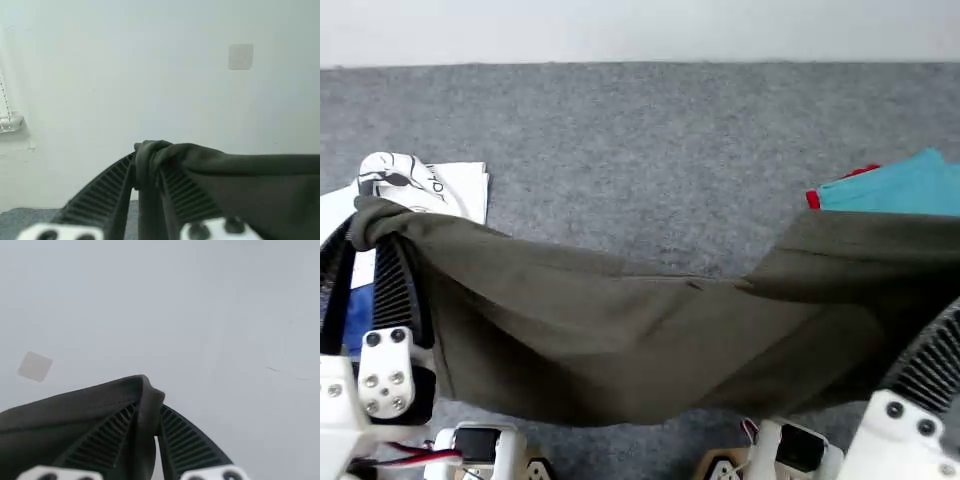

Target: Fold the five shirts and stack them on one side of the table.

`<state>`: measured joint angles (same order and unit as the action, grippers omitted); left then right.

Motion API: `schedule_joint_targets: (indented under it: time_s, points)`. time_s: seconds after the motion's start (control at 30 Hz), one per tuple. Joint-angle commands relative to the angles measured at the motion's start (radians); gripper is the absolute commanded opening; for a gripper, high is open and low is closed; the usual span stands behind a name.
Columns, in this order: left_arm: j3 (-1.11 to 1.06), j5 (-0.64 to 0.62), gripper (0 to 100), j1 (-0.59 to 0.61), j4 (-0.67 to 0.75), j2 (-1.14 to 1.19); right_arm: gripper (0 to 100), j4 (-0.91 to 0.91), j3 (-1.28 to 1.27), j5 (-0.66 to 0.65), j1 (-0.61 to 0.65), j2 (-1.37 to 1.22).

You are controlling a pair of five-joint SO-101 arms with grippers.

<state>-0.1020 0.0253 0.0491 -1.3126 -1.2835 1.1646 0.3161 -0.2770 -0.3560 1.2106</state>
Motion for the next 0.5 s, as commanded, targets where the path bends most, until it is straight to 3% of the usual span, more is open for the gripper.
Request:
schedule_joint_targets:
  time_s: [0.0, 0.47]
  points:
    - [0.010, -0.009, 1, 0.006, 0.000, 0.003, 0.9, -0.018, 0.078, 0.009, -0.008, -0.099]
    - [-0.053, -0.009, 1, 0.008, 0.009, 0.003, 0.9, -0.028, 0.222, -0.032, -0.010, -0.248]
